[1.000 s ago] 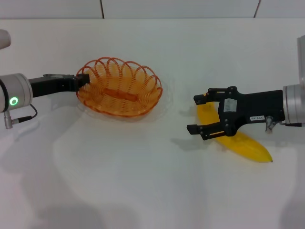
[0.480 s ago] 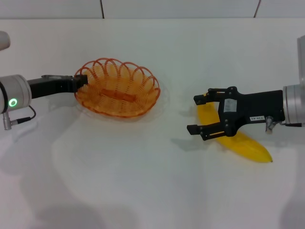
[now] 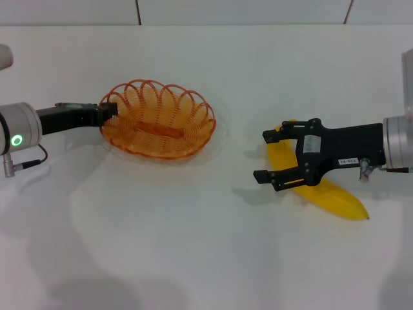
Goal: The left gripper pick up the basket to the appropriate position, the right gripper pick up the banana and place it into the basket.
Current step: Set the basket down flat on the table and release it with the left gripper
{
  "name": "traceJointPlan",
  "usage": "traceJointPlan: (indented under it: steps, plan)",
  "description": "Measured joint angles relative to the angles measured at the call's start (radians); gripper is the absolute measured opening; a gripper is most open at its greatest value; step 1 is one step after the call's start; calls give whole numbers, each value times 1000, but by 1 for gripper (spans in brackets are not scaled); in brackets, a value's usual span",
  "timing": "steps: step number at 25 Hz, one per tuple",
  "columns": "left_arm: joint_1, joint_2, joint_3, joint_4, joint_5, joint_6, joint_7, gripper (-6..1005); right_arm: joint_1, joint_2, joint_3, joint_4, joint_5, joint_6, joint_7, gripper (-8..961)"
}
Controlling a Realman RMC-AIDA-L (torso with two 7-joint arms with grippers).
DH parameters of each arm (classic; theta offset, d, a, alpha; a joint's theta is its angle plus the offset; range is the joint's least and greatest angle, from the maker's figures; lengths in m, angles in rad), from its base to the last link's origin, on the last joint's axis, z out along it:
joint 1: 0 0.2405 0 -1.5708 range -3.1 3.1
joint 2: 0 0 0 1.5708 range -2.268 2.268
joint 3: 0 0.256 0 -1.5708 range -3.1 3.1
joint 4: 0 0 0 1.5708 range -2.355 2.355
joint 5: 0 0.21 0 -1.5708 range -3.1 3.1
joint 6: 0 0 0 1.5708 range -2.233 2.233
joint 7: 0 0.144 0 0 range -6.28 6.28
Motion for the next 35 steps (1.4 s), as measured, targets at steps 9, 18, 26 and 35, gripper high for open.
traceJointPlan:
  steps: [9,18,26,35]
  plan:
    - [-2,-2,1,1,0,2,22,84,0,0,-5,3,0,3,0,894]
    - [-1,-3,1,5,0,5,32,153,0,0,-10,5,-1,5,0,893]
    - [-4,-3,4,8,-2,8,41,335,2,2,-14,5,-1,7,0,894]
    - [15,-3,3,40,-17,7,127,571,0,2,-14,5,-1,8,0,893]
